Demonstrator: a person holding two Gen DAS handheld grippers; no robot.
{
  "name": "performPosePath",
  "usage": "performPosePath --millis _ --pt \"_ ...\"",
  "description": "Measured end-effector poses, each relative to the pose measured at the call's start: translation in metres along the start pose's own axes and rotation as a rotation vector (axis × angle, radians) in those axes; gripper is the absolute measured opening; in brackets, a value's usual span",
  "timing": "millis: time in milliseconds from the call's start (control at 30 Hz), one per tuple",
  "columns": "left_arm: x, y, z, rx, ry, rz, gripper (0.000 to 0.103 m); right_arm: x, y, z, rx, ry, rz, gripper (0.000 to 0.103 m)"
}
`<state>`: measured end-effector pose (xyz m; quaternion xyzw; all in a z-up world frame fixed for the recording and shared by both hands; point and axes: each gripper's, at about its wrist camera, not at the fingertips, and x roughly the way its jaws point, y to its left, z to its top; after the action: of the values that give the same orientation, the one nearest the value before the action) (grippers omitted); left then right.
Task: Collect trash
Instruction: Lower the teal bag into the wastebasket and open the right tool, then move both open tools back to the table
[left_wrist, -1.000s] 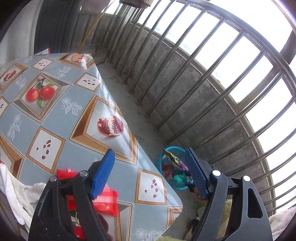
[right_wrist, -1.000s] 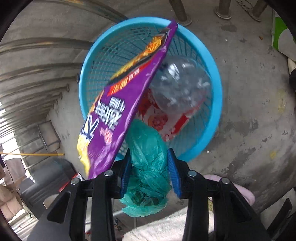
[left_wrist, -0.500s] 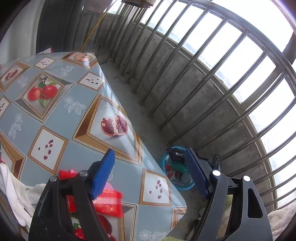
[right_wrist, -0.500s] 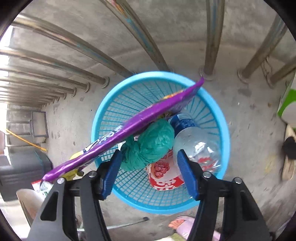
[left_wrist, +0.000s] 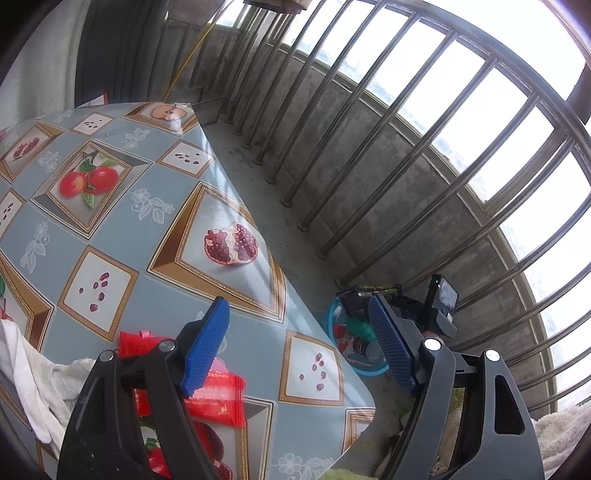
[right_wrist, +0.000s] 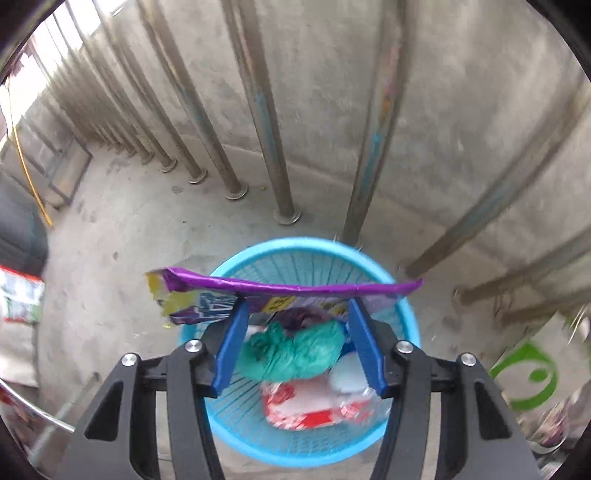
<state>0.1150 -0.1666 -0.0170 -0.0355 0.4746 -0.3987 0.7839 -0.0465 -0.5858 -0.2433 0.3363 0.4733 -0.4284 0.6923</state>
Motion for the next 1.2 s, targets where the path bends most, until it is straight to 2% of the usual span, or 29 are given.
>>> performPosePath --millis 133,200,400,700,800,933,1033,1200 --pt "0.002 0.000 0.001 -0.003 0.004 0.009 0.073 0.032 0.002 0.020 -0.100 0.034 -0.099 0.037" --pt "0.003 -0.001 0.001 -0.001 0.008 0.014 0.073 0.038 -0.004 0.028 -0.089 0.052 -0.122 0.036" --pt "0.008 0.000 0.003 -0.016 0.008 0.017 0.073 0.034 -0.025 0.027 -0.032 0.068 -0.034 0.036" --pt "0.005 -0.002 0.001 -0.016 -0.001 0.001 0.073 -0.007 -0.054 -0.019 0.139 0.096 0.150 0.036" --pt "-0.002 0.002 0.000 -0.025 -0.015 -0.003 0.073 -0.038 -0.050 -0.031 0.193 0.038 0.184 0.036" --pt "-0.021 0.008 0.000 -0.036 -0.065 -0.014 0.073 -0.092 -0.038 -0.035 0.203 -0.107 0.200 0.046" --pt "-0.042 0.015 -0.002 -0.043 -0.125 -0.020 0.073 -0.135 -0.022 -0.028 0.178 -0.210 0.235 0.048" --pt "-0.079 0.036 -0.016 -0.071 -0.200 0.012 0.073 -0.197 0.019 -0.018 0.090 -0.308 0.381 0.050"
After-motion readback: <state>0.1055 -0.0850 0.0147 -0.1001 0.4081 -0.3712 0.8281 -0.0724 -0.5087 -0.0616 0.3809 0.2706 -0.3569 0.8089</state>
